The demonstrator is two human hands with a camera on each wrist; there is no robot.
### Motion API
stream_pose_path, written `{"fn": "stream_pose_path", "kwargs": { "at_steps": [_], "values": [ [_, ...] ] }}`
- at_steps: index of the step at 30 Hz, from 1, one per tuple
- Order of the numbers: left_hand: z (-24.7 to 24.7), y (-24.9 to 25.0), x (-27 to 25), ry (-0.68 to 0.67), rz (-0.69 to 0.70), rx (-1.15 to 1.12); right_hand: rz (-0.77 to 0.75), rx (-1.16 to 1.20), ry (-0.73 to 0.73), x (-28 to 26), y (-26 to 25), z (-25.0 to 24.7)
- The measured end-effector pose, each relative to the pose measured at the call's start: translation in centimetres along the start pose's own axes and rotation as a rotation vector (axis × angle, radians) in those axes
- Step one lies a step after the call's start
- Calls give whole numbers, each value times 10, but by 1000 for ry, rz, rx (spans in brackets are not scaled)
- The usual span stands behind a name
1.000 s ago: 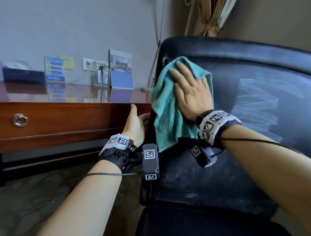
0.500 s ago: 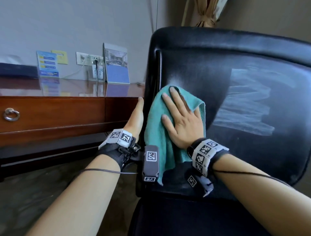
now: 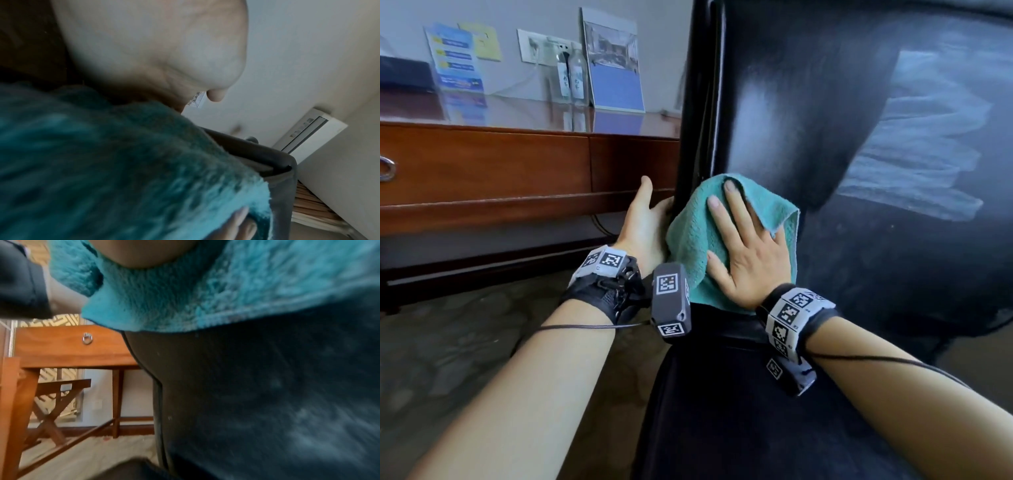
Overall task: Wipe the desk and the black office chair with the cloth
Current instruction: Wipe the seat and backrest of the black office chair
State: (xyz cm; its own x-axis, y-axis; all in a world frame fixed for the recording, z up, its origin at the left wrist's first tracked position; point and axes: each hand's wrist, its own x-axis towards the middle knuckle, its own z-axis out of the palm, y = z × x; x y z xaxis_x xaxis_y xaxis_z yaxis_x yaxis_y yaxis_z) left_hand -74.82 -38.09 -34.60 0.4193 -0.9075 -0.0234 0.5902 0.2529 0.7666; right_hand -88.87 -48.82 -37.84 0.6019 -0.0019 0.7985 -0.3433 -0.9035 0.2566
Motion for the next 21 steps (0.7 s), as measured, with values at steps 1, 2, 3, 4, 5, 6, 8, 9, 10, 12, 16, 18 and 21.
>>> {"fn": "stream_pose_path", "kwargs": {
  "at_steps": [1,2,3,4,5,6,8,9,10,12,16,18,21],
  "values": [
    [-2,0,0,-15,-3,-14,-33,-8,-2,-6,1,3],
    [-3,0,2,-18,-6,-15,-70,-16,-5,-14,2,6],
    [-4,1,3,-14,-5,-5,-119,-28,-11,-22,2,10],
    [-4,1,4,-5,3,7,-176,-44,-27,-31,3,14],
    [-5,1,6,0,13,12,-232,-61,-47,-38,5,17],
    [-5,2,7,4,18,20,-278,-74,-61,-43,7,19],
    [-7,1,10,8,17,17,-343,-97,-66,-43,14,20],
    [-9,-1,11,8,7,10,-369,-106,-73,-42,16,19],
    [-11,-4,11,0,-10,10,-394,-107,-80,-40,18,17],
    [-16,-11,12,-38,-64,38,-436,-76,-93,-31,23,8],
    [-21,-16,13,-24,-94,-42,-342,-106,-93,31,31,-23],
    [-24,-14,15,-48,-71,-127,-198,-117,-63,62,28,-32],
    [-35,-14,13,-55,-59,-171,-143,-132,-9,61,15,-27]
  ]
}}
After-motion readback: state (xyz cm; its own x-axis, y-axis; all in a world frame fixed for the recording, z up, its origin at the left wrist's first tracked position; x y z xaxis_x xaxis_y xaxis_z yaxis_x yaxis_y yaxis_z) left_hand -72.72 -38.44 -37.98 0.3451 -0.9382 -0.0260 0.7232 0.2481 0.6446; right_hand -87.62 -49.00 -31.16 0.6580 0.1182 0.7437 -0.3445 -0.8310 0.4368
